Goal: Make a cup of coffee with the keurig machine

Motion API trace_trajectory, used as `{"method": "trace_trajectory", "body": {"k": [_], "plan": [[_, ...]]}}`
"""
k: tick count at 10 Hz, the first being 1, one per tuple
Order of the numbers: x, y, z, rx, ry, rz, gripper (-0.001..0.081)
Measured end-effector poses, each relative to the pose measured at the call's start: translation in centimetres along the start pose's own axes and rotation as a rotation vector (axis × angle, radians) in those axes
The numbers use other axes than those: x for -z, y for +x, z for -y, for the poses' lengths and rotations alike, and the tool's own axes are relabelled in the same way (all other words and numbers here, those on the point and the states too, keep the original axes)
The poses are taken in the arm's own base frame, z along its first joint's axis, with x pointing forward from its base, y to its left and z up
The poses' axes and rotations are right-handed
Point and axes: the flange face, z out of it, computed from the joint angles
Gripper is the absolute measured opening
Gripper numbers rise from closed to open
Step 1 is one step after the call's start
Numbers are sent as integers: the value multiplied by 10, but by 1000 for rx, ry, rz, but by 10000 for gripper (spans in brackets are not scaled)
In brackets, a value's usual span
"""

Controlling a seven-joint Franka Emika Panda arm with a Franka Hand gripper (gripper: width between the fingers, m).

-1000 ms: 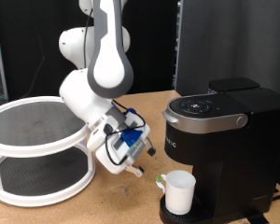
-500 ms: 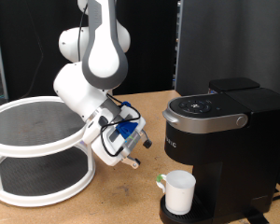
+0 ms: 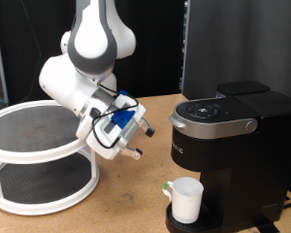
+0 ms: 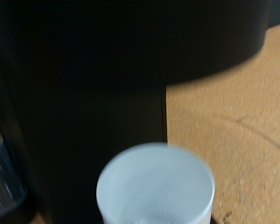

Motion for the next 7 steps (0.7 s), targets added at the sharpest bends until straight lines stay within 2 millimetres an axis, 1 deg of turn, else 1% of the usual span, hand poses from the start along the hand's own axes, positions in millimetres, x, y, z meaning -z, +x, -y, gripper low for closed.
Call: {"method": "trace_trajectory", "body": {"k": [3,4,6,7], "plan": [[21,27,24,-12,55,-33,803],[28,29,31,-19,68,-40,803],[27,29,31,-20,79,-37,803],[27,32,36,-28,110,-40,803]]}}
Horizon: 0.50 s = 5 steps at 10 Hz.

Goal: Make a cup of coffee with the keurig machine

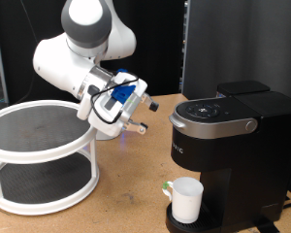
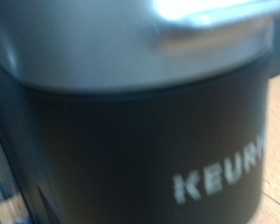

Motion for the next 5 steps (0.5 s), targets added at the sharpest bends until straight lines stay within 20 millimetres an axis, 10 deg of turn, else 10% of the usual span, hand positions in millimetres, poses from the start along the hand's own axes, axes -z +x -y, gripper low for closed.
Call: {"method": "trace_trajectory", "body": {"k": [5], "plan": [[20,33,49,-2,116,-40,803]]}}
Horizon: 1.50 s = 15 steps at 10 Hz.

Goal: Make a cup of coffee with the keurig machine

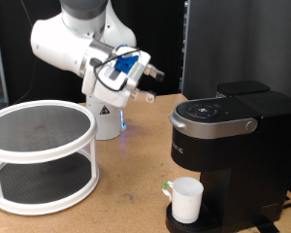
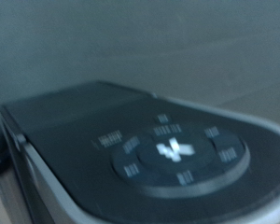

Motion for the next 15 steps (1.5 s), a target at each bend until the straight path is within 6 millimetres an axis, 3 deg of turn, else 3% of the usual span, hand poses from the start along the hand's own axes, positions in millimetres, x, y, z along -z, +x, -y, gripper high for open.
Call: {"method": "trace_trajectory", "body": {"k": [4,6,8,11,13,15], "plan": [[19,14,36,-14,26,-6,803],[21,12,38,-23,31,-13,803],[12,8,40,87,-66,124,803],[-22,-5,53,299,-229,437,803],[-33,-13,52,409,-313,620,803],[-33,-13,52,406,-301,618,803]]}}
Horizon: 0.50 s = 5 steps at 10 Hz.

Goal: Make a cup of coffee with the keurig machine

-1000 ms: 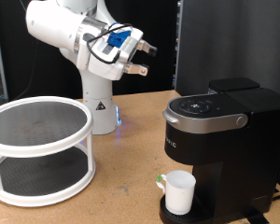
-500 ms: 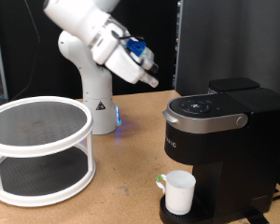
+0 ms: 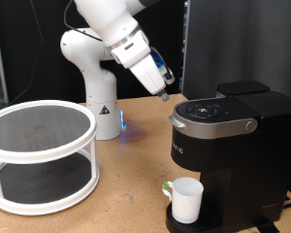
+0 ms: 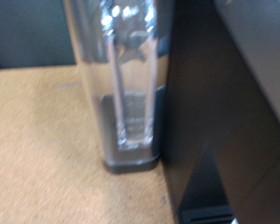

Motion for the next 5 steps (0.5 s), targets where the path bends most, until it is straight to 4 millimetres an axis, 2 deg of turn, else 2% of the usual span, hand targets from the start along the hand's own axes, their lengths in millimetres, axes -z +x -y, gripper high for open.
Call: {"method": "trace_trajectory", "body": {"k": [1,3,5], "plan": [[1,3,4,56,-17,78,803],[13,24,20,147,-73,220,803],[29,48,35,144,-81,232,803]]}}
